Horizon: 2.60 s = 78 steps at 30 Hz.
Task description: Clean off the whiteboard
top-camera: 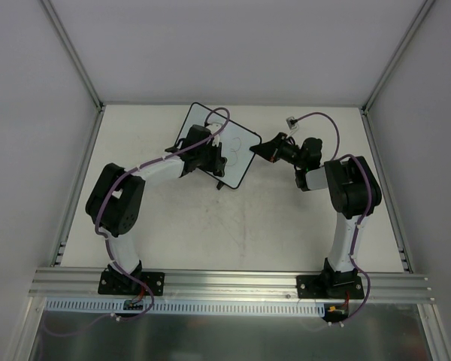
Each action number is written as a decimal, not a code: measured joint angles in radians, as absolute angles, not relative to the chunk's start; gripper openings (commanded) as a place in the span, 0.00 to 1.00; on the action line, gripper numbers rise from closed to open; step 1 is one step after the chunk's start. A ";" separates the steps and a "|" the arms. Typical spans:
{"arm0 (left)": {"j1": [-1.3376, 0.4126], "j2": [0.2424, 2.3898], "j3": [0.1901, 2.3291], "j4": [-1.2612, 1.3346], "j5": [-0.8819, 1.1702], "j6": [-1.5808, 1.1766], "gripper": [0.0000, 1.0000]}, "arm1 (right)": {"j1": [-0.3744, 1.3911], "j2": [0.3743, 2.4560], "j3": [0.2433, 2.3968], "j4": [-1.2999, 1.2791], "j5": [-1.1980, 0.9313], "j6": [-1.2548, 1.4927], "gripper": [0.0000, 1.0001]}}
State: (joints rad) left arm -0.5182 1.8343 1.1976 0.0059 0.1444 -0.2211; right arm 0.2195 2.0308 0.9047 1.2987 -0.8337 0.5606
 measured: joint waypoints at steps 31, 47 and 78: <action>-0.518 2.028 1.717 -0.266 0.171 -0.187 0.00 | 0.218 2.030 0.905 1.295 -0.820 0.560 0.00; -0.518 2.020 1.704 -0.163 0.156 -0.180 0.00 | 0.222 2.030 0.905 1.299 -0.838 0.558 0.00; -0.545 1.825 1.163 0.131 0.155 -0.288 0.00 | 0.223 2.030 0.905 1.306 -0.837 0.555 0.00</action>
